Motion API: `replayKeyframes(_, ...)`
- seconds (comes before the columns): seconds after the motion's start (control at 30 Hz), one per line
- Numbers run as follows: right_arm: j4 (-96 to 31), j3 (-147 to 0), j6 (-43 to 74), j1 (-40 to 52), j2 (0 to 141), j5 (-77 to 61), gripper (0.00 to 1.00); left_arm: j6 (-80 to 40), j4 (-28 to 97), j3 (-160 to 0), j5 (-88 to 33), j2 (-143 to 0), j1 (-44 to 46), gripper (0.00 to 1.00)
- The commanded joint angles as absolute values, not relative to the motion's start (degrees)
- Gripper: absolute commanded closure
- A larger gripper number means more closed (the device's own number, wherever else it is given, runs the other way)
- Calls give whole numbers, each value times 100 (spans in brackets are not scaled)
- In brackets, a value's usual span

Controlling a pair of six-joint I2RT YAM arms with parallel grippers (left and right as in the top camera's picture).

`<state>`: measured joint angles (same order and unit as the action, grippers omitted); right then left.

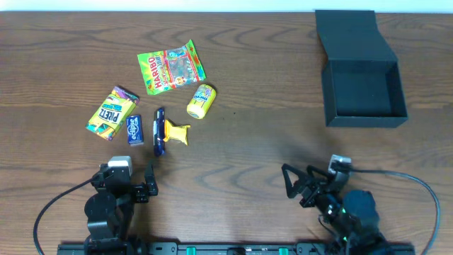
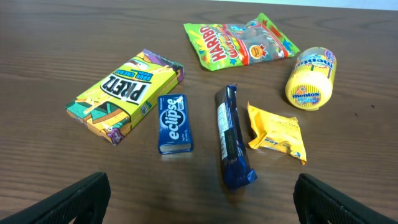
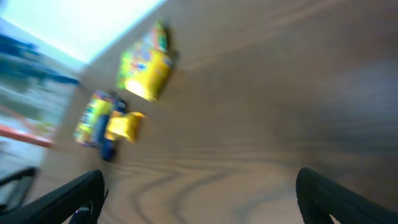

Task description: Pack container

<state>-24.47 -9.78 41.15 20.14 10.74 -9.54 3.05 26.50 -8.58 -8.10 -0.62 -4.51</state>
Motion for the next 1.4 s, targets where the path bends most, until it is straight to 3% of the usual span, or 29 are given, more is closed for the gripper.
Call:
replayKeyframes(0.0,-2333,-1424,3334,1822,1656,-875,4,368,2635,-753,-727,-25,-480,5)
replayKeyframes(0.27,-2340,-2836,1817,1328,3813,-482,3,368,2635,-753,-727,-25,-480,5)
replayKeyframes(0.6,-2344,-4346,871,1004,6274,760,3,368,2635,-753,-727,-25,-480,5)
replayKeyframes(1.37,-821,-4816,591,60,8906,939,12,368,2635,-753,-727,-25,-480,4)
